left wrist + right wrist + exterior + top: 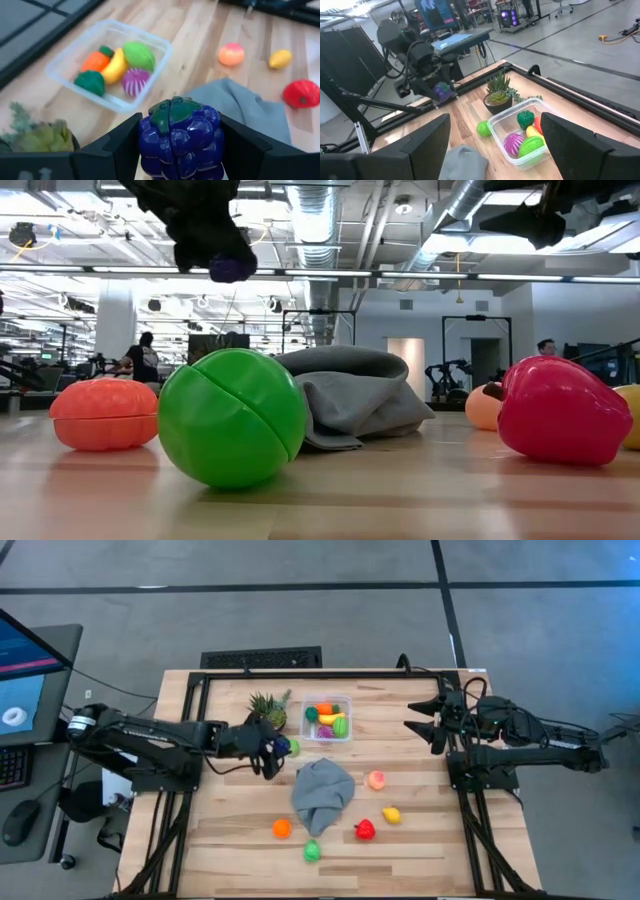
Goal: Pick and placing Produce into tupperware
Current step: Put the violet grapes into the transparent container
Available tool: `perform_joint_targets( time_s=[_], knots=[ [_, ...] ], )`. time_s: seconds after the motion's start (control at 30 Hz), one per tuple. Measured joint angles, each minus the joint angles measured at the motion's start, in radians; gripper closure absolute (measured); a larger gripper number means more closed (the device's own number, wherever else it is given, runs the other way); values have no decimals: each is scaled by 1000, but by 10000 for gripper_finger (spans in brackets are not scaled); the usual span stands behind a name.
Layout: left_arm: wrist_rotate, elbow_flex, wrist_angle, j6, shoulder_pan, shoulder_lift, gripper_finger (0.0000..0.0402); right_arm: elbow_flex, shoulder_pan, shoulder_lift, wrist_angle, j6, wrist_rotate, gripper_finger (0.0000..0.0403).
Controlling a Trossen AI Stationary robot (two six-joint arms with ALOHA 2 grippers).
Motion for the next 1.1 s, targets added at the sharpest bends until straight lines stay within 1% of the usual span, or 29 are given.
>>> perform_joint_targets(
  time_s=[0.4, 0.63, 0.77, 1.1],
  knots=[
    [-1, 0, 163, 70, 106, 14, 191, 0, 0, 0, 18, 0, 3, 70],
    [-3, 0, 201, 89, 141, 16, 191, 0, 0, 0, 19, 1, 3, 70],
    [-3, 0, 232, 89, 156, 38, 191, 0, 0, 0, 22, 1, 3, 70],
    [8, 1, 395, 90, 159, 188, 191, 0, -1, 2, 25, 7, 3, 70]
  ],
)
